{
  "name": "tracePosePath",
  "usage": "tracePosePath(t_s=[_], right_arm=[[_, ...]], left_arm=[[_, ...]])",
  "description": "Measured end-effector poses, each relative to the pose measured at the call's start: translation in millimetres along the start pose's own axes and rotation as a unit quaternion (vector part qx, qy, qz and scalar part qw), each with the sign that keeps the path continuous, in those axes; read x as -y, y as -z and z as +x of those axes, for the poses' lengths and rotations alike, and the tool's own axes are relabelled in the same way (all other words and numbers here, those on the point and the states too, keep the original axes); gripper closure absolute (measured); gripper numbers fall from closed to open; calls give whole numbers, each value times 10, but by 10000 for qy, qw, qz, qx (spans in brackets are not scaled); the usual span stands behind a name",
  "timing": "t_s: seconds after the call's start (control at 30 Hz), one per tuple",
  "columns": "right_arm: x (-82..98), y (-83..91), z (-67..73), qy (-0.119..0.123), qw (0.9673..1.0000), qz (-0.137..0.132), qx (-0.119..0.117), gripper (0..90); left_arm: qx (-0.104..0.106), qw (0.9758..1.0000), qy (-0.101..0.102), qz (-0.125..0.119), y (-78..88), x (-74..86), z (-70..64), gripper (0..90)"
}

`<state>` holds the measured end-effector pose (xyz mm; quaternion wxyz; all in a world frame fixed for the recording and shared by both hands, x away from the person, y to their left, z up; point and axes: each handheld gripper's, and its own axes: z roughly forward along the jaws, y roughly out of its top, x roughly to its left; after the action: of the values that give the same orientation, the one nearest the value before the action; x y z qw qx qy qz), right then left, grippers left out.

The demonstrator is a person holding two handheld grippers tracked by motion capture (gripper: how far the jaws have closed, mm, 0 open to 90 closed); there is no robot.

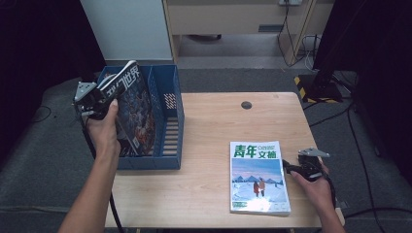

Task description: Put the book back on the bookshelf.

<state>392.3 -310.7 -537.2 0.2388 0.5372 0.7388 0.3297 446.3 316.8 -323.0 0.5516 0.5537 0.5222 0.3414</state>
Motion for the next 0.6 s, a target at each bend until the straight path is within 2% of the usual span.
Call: tracePosePath(t_s=[0.4, 0.6], right_arm=[[0, 0, -2, 0, 10000, 0, -2, 280], [0, 0, -1, -3, 10000, 1, -3, 280]], left_arm=[[-49, 10000, 37, 44, -151, 136, -87, 819], [-20, 10000, -65, 12, -176, 151, -128, 818]])
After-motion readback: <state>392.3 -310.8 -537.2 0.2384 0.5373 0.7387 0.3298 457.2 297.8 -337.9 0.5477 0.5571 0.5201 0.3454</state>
